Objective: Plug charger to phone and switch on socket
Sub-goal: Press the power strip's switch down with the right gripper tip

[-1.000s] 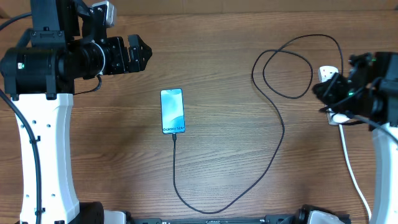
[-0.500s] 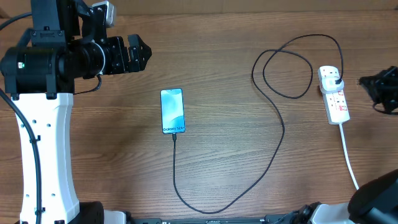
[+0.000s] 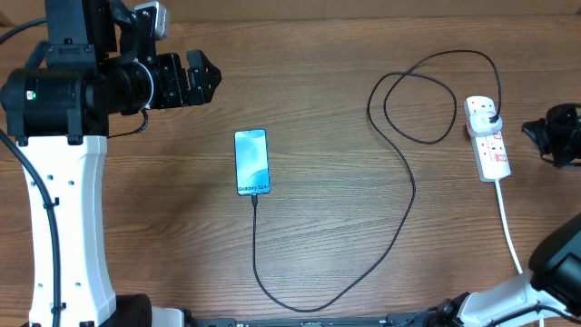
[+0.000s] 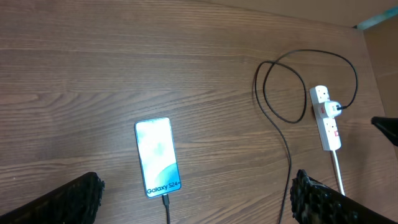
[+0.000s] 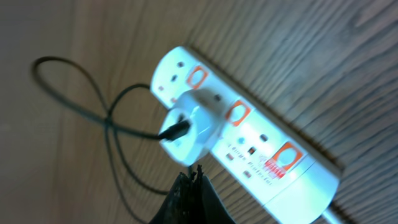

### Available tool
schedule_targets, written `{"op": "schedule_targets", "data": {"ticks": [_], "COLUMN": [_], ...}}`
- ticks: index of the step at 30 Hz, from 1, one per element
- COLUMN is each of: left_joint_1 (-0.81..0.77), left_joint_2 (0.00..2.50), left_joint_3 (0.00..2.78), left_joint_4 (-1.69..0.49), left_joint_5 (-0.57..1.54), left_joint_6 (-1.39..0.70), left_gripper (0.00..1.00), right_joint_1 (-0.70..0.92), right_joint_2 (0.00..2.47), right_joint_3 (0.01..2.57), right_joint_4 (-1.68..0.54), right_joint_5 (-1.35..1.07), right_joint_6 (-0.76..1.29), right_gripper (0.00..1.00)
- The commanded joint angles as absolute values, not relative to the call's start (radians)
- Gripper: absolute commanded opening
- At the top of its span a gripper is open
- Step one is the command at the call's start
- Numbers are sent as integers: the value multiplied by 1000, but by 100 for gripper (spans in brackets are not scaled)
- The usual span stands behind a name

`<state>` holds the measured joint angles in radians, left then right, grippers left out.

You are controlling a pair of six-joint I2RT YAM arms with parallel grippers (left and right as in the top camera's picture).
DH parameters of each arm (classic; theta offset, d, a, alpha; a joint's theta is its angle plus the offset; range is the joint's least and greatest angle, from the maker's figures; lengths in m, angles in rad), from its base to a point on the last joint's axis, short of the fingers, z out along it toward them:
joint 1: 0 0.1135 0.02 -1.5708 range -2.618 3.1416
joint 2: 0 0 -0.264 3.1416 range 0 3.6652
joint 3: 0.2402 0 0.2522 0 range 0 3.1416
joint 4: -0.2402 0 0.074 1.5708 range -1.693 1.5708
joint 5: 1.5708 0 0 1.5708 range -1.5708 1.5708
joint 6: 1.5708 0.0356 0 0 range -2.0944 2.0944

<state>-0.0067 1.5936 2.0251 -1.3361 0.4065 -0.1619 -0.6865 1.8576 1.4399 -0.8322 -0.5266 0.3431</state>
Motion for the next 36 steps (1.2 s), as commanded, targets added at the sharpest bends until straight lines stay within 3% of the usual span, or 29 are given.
{"op": "schedule_targets", "data": {"ticks": [1, 18, 36], "left_joint_1": [-14, -14, -14], "left_joint_2": [1597, 1597, 1597], "left_joint_3": [2038, 2038, 2038], "left_joint_4": [-1335, -1335, -1335], "left_joint_5": [399, 399, 399], "left_joint_6": [-161, -161, -161], "left_gripper": [100, 100, 99], "right_joint_1": [-690, -690, -689], "right_joint_2": [1894, 2073, 2088], "right_joint_3": [1466, 1459, 1406], "right_joint_4": [-814, -663, -581], "right_joint_5": [-443, -582, -639], "right_joint_6": [364, 371, 401], "right_gripper": [4, 4, 4]}}
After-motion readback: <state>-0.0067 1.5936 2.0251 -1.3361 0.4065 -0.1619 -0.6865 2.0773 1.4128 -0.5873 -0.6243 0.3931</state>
